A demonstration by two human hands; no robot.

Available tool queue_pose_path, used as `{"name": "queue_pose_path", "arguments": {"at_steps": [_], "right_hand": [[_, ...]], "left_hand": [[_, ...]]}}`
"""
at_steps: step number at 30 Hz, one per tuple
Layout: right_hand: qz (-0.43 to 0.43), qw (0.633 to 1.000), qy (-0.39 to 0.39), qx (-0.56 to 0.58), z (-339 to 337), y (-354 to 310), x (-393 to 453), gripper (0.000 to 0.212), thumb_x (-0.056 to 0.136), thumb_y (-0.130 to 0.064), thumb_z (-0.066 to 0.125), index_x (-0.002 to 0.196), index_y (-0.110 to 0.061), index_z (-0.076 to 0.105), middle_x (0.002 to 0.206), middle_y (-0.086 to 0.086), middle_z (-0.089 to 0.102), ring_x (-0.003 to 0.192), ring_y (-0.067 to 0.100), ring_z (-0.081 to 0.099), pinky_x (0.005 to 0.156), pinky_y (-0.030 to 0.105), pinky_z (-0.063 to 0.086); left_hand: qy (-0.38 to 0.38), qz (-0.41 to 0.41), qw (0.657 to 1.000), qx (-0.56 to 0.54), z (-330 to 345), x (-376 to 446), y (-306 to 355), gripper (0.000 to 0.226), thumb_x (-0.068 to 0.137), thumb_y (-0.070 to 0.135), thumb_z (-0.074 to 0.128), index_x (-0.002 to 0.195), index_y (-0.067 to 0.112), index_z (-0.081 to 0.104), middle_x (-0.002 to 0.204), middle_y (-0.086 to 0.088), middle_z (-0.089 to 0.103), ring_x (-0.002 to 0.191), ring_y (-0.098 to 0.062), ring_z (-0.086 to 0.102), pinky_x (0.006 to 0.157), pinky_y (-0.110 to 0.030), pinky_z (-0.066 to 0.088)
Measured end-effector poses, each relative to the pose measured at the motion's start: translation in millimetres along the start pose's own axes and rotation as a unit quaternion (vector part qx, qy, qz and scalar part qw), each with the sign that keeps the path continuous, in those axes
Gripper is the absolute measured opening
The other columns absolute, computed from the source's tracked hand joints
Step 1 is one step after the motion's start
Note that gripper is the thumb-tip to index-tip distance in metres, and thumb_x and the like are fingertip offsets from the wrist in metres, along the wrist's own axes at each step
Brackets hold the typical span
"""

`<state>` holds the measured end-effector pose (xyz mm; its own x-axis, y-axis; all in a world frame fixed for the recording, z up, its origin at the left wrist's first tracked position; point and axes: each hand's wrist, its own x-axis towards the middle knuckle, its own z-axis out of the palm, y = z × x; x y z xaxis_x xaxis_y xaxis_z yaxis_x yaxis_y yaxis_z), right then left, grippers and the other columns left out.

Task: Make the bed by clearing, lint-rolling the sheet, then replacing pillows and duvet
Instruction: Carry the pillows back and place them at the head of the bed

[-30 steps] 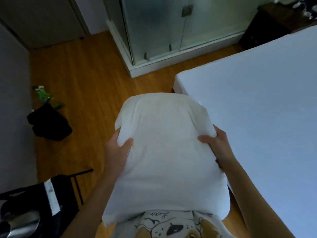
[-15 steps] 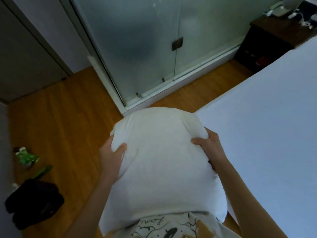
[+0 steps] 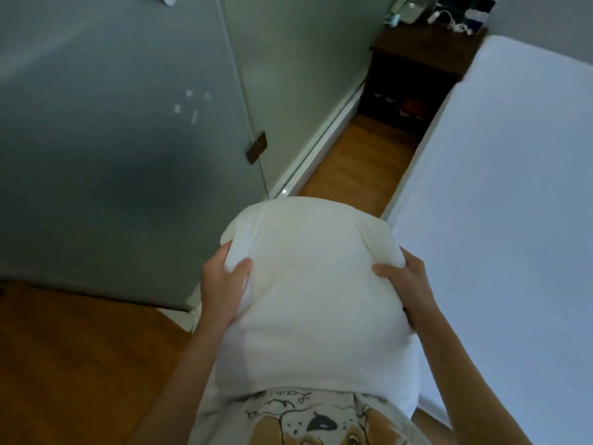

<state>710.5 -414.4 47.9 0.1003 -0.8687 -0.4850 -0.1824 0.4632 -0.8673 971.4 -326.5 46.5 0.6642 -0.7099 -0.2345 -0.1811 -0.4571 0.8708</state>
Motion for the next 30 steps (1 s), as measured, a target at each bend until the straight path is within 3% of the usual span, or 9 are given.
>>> {"name": "queue_pose_path", "arguments": {"at_steps": [3,6,12,15,18,22,24,27,30], "right_hand": [[0.010,0.997,0.067,0.038,9.8,-33.1,36.9,0.030,0.074,-0.005,0.068,0.094,-0.027,0.067,0.092,-0.001,0.071,0.089,0.023,0.066,0.067,0.034,0.052],[0.007,0.991,0.127,0.051,13.9,-64.6,71.8,0.030,0.077,-0.001,0.065,0.096,-0.025,0.069,0.092,0.000,0.072,0.089,0.024,0.067,0.071,0.040,0.056],[0.009,0.969,0.221,0.112,19.6,-111.0,157.8,0.026,0.076,0.002,0.065,0.090,-0.019,0.070,0.087,0.007,0.072,0.078,0.021,0.067,0.070,0.044,0.055],[0.013,0.963,0.239,0.123,9.0,-134.1,225.0,0.028,0.076,0.002,0.065,0.087,-0.023,0.070,0.085,0.003,0.072,0.075,0.015,0.067,0.069,0.039,0.055],[0.006,0.960,0.248,0.129,-14.9,-170.9,311.2,0.027,0.075,0.000,0.066,0.085,-0.025,0.069,0.086,0.001,0.072,0.079,0.015,0.067,0.069,0.037,0.055],[-0.004,0.957,0.260,0.130,-64.2,-244.2,426.3,0.030,0.063,-0.014,0.067,0.092,-0.022,0.069,0.088,0.000,0.071,0.082,0.018,0.066,0.064,0.032,0.052],[-0.005,0.957,0.259,0.128,-85.7,-275.6,472.4,0.027,0.066,-0.012,0.067,0.091,-0.023,0.069,0.086,-0.001,0.071,0.078,0.016,0.067,0.064,0.033,0.053],[0.002,0.958,0.259,0.123,-110.2,-311.0,533.5,0.028,0.075,0.000,0.065,0.086,-0.026,0.069,0.082,-0.004,0.072,0.073,0.012,0.067,0.063,0.029,0.055],[0.002,0.952,0.273,0.136,-133.8,-341.6,597.6,0.031,0.076,0.003,0.064,0.087,-0.026,0.069,0.080,-0.008,0.072,0.071,0.007,0.067,0.058,0.023,0.054]], "left_hand": [[-0.081,0.031,0.996,0.006,15.9,83.3,45.9,0.031,0.083,0.008,0.067,0.112,0.019,0.063,0.093,0.005,0.064,0.085,-0.012,0.059,0.067,-0.015,0.043],[-0.141,0.050,0.989,0.010,41.0,150.2,87.2,0.031,0.086,0.002,0.064,0.107,0.025,0.058,0.089,0.015,0.060,0.080,0.002,0.056,0.061,-0.005,0.040],[-0.219,0.061,0.974,0.018,113.7,267.0,147.9,0.033,0.088,0.000,0.061,0.110,0.025,0.058,0.088,0.018,0.059,0.078,0.003,0.056,0.061,-0.005,0.042],[-0.221,0.075,0.972,0.030,160.6,326.0,172.3,0.033,0.088,0.000,0.062,0.115,0.019,0.062,0.091,0.010,0.064,0.083,-0.009,0.059,0.067,-0.011,0.044],[-0.233,0.081,0.969,0.028,223.0,392.3,205.2,0.043,0.087,0.007,0.066,0.129,0.007,0.058,0.109,-0.001,0.063,0.102,-0.021,0.059,0.081,-0.025,0.043],[-0.226,0.107,0.968,0.032,315.0,483.1,278.7,0.048,0.086,0.009,0.067,0.133,0.008,0.057,0.116,0.000,0.061,0.108,-0.021,0.057,0.089,-0.029,0.042],[-0.226,0.124,0.966,0.031,352.2,522.4,315.4,0.044,0.087,0.007,0.066,0.130,0.010,0.058,0.115,0.000,0.063,0.106,-0.020,0.059,0.089,-0.026,0.045],[-0.232,0.131,0.964,0.022,397.3,563.6,357.5,0.040,0.088,0.004,0.066,0.124,0.019,0.059,0.099,0.012,0.063,0.086,-0.004,0.060,0.073,-0.007,0.043],[-0.234,0.139,0.962,0.014,449.8,608.0,395.0,0.046,0.082,0.015,0.070,0.127,0.014,0.058,0.108,0.003,0.063,0.093,-0.010,0.057,0.074,-0.012,0.041]]}}
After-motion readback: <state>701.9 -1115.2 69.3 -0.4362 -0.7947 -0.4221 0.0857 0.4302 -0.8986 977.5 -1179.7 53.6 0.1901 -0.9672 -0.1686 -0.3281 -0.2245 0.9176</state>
